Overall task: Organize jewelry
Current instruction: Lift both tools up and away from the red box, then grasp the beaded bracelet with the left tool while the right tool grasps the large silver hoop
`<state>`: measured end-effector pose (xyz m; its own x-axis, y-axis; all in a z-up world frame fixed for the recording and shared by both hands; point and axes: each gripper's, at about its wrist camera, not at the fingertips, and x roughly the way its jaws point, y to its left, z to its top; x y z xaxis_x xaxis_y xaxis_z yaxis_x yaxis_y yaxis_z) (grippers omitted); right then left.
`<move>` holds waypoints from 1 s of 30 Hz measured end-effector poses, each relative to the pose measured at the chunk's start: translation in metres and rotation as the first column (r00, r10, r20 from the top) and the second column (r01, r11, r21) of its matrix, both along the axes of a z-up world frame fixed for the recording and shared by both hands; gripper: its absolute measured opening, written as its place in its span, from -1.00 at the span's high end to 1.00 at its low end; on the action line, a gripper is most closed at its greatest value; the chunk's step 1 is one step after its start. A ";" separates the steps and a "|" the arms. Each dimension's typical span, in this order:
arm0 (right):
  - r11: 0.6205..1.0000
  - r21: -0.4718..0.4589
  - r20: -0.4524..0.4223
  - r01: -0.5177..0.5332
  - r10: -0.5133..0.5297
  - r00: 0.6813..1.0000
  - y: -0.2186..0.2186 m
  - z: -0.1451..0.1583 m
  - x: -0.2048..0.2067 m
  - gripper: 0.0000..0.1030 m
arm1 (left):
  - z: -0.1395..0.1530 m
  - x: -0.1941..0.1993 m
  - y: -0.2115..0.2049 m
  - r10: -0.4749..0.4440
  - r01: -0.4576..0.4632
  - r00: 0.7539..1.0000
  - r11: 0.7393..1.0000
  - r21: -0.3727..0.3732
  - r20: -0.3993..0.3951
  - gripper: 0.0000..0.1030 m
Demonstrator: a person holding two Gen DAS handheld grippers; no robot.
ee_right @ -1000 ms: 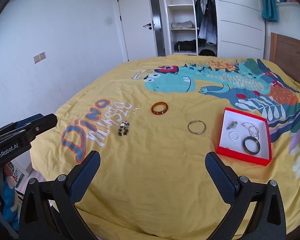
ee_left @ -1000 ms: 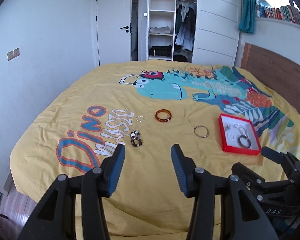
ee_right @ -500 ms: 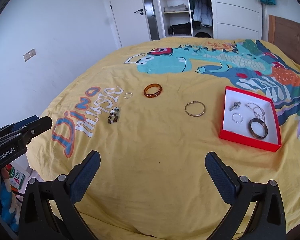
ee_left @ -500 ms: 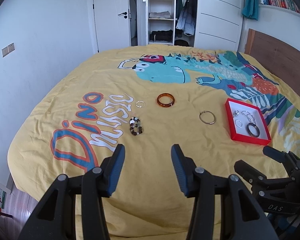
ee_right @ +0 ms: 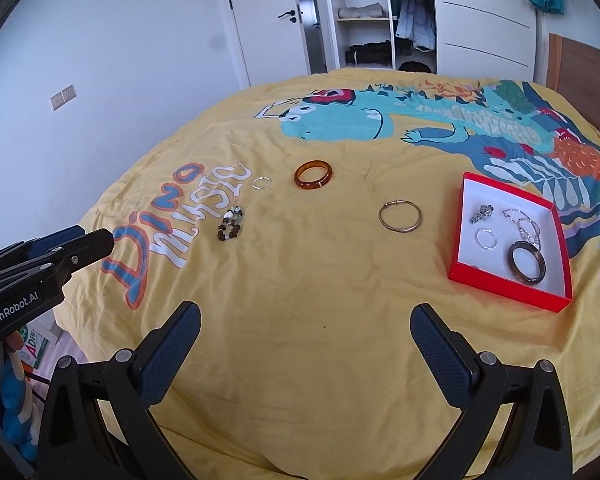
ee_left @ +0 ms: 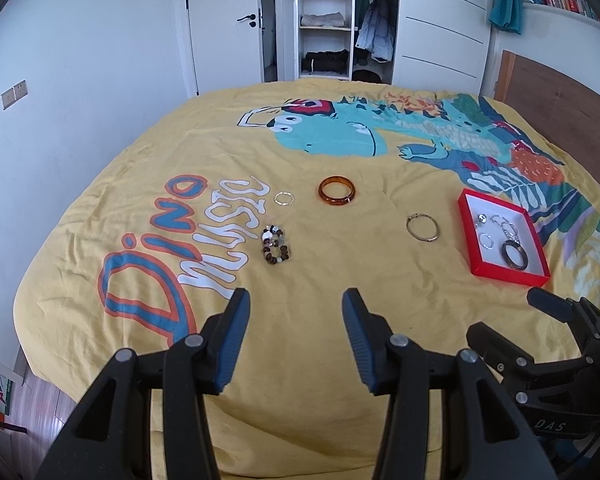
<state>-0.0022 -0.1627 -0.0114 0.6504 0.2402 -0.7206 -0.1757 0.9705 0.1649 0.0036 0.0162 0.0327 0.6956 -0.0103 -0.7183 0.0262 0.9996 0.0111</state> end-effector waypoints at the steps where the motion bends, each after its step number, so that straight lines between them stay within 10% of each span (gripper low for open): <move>1: 1.000 -0.001 -0.001 -0.002 0.002 1.000 0.001 0.000 0.001 -0.99 | -0.001 0.001 0.000 0.001 -0.001 1.000 1.000 0.000 -0.003 0.11; 30: 0.999 0.013 -0.091 0.033 -0.031 0.995 -0.023 -0.044 0.054 -0.60 | -0.074 0.066 0.012 0.052 -0.048 0.986 0.999 0.025 -0.159 0.11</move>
